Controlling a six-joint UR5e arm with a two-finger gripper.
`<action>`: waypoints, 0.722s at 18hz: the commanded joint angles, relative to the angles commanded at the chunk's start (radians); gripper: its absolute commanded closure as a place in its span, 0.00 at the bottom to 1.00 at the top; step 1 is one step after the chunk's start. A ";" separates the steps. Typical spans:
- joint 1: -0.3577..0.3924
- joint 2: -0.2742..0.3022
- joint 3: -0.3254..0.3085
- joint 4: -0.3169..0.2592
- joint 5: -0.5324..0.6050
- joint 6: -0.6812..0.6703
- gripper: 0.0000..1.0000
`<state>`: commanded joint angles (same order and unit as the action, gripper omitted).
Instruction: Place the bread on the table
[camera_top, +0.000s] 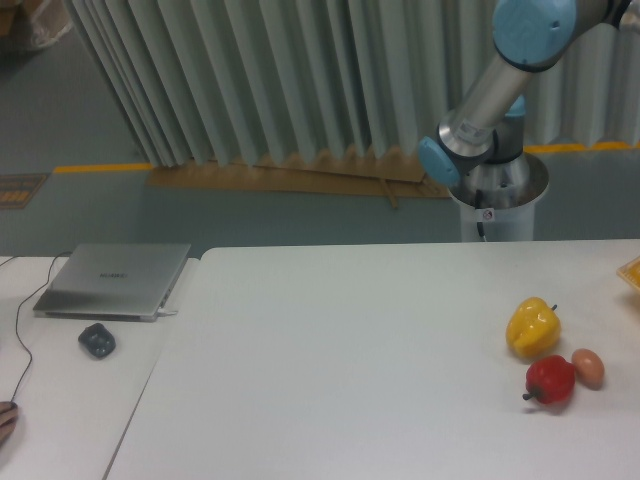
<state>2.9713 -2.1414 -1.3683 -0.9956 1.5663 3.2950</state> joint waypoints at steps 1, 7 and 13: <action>0.003 -0.002 0.000 0.000 -0.005 0.002 0.00; 0.018 -0.005 0.000 0.000 -0.018 0.002 0.00; 0.041 -0.014 0.005 0.003 -0.048 -0.003 0.00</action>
<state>3.0127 -2.1552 -1.3637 -0.9925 1.5186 3.2919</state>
